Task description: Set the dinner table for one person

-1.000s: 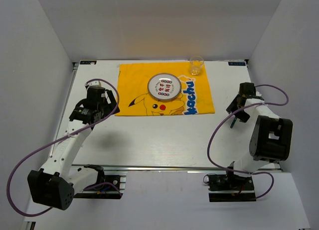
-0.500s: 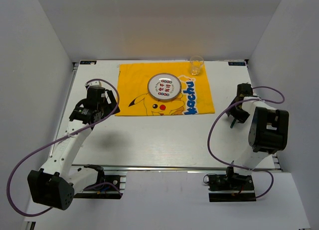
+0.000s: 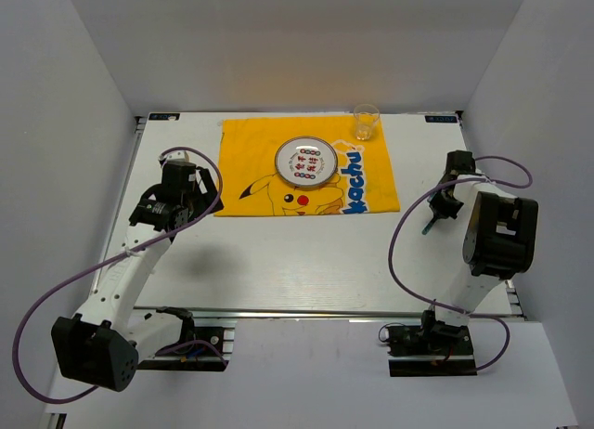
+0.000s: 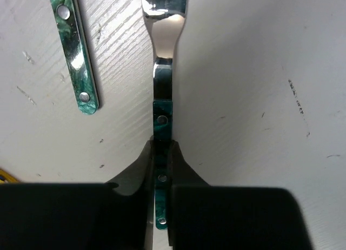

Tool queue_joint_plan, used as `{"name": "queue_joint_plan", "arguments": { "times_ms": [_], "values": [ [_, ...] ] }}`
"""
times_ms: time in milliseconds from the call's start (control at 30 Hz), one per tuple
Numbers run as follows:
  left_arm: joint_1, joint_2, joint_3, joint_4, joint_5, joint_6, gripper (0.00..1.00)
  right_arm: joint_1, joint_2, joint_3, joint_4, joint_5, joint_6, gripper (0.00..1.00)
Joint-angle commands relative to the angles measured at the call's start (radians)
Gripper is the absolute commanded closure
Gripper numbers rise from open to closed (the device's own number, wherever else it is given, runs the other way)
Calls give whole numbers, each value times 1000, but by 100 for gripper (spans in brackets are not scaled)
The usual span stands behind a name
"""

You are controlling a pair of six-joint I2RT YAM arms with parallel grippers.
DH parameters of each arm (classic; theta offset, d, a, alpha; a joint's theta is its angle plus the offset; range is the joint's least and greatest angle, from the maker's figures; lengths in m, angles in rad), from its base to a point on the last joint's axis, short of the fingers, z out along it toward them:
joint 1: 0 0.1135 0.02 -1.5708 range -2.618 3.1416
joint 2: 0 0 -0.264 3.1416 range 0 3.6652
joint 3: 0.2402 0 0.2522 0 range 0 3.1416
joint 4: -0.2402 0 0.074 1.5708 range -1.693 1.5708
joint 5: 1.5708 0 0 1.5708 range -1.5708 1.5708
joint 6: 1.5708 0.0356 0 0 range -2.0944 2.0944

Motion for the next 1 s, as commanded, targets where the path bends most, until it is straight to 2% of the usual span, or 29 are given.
{"name": "queue_joint_plan", "arguments": {
  "times_ms": [0, 167, 267, 367, 400, 467, 500, 533, 600, 633, 833, 867, 967],
  "values": [
    [3, -7, -1, 13, 1, 6, 2, -1, 35, -15, -7, -33, -13, 100],
    [3, -11, 1, 11, -2, 8, 2, 16, -74, -32, -56, 40, 11, 100],
    [3, -14, 4, 10, -11, 0, 2, 50, -262, -35, -72, 39, 24, 100],
    [3, -18, 11, 7, -25, -17, 2, 146, -296, 26, -75, -56, 42, 100],
    [3, -20, 15, 4, -31, -25, 2, 224, -280, 54, -72, -84, 54, 100],
    [3, -20, 22, -7, -71, -53, 2, 359, -173, 182, -94, -87, 71, 100],
    [14, -20, 33, -28, -95, -67, 2, 484, -133, 236, -108, -90, 99, 100],
    [14, -20, 36, -36, -143, -90, 2, 522, -90, 329, -115, -93, 114, 100],
    [23, -32, 33, -47, -172, -104, 2, 619, 5, 410, -84, -117, 162, 100],
    [23, -38, 30, -49, -193, -110, 2, 698, 74, 503, -75, -130, 172, 100],
    [32, -26, 24, -49, -198, -114, 2, 905, 369, 922, -101, -200, 182, 100],
    [32, -23, 27, -56, -206, -120, 2, 915, 406, 1042, -101, -240, 182, 100],
    [32, -35, 27, -58, -224, -132, 2, 946, 552, 1244, -107, -259, 211, 100]
  ]
}}
